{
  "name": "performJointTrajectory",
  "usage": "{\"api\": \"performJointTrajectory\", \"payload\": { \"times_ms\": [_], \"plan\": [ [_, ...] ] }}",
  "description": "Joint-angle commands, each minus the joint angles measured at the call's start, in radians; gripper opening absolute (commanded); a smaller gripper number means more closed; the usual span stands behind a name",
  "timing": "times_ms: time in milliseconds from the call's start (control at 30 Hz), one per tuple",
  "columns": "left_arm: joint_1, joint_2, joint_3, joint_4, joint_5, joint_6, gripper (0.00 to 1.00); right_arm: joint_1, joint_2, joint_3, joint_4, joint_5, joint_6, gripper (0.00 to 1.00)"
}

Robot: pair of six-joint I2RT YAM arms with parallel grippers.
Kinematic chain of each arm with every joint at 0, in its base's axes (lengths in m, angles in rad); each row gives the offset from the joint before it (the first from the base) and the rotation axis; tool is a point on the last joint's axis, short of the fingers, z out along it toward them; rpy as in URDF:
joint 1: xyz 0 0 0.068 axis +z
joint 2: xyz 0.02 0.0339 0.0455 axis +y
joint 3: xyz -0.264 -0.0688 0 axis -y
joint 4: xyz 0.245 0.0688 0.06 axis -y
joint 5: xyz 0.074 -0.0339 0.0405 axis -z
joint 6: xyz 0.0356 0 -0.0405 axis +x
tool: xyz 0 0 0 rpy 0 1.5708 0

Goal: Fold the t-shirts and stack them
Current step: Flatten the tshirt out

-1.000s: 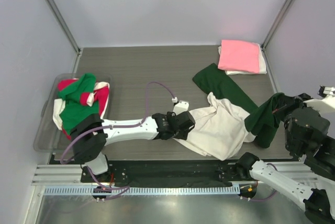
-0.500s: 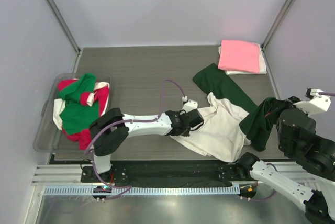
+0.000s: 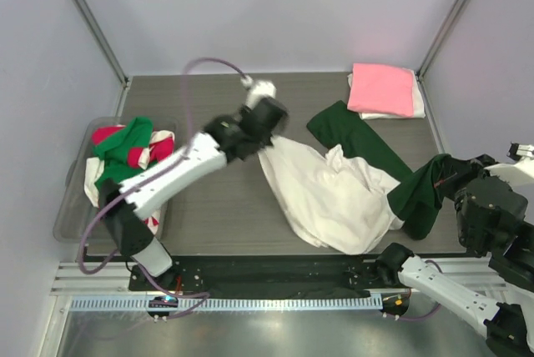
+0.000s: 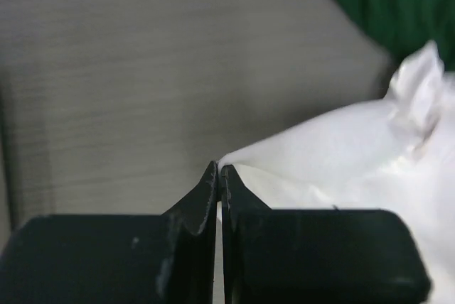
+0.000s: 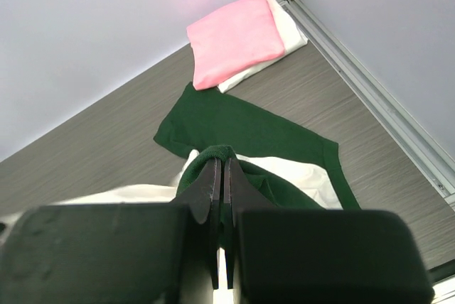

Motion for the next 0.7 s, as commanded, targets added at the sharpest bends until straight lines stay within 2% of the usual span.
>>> {"api": "performJointTrajectory", "payload": {
  "times_ms": [0,33,100,167,233,400,567,667],
  "plan": [
    [0.242,-0.109,0.106,-0.079,0.021,0.153,0.0,0.0,0.04,0.039,0.005,0.033,0.015,0.01],
    [0.329,-0.066,0.143,-0.073,0.069,0.196,0.01,0.0,0.044,0.033,0.005,0.035,0.019,0.01],
    [0.402,0.004,0.177,-0.079,0.158,0.23,0.28,0.002,0.056,0.012,0.006,0.026,0.042,0.01],
    [0.413,0.142,0.267,-0.186,0.172,0.232,0.61,0.0,0.082,-0.005,0.005,0.001,0.056,0.01],
    [0.4,0.193,0.282,-0.253,0.181,0.201,0.65,0.0,0.099,-0.023,0.008,-0.022,0.072,0.01],
    [0.35,0.014,0.006,-0.098,0.238,0.105,0.68,0.0,0.129,-0.062,0.02,-0.063,0.085,0.01],
    [0.298,-0.162,-0.237,-0.024,0.307,0.002,0.6,0.0,0.148,-0.099,0.048,-0.092,0.092,0.01],
    [0.259,-0.266,-0.375,0.068,0.374,-0.04,0.59,0.0,0.156,-0.123,0.066,-0.106,0.095,0.01]
  ]
}}
